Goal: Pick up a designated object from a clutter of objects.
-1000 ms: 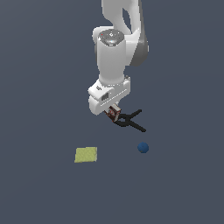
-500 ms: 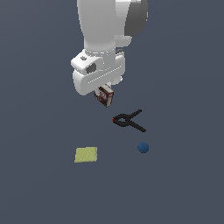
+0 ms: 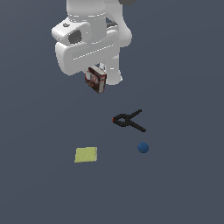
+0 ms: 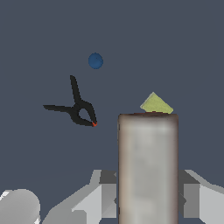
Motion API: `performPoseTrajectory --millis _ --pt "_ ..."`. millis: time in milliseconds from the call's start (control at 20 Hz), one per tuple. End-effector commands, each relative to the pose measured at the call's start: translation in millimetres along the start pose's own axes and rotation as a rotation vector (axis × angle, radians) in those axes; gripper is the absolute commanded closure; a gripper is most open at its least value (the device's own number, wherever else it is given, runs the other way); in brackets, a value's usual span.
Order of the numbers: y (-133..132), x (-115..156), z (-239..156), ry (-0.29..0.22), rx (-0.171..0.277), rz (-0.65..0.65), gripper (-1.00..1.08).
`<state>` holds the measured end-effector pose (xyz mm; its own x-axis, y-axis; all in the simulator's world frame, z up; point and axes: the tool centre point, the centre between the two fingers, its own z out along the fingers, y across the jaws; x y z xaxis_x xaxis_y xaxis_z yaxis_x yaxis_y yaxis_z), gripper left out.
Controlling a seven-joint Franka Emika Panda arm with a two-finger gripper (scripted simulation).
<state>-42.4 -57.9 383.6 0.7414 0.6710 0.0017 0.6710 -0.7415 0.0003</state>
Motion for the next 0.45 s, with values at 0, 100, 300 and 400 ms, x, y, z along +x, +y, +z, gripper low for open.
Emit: performPoseTrajectory --millis 0,100,300,400 --pt "3 -3 -11 -0.001 0.001 0.000 1.08" --pt "5 -4 -18 -0.002 0.000 0.000 1.08" --pt "7 -4 -24 -0.002 0.000 0.000 1.08" --pt "7 -4 -24 -0.002 0.000 0.000 1.08"
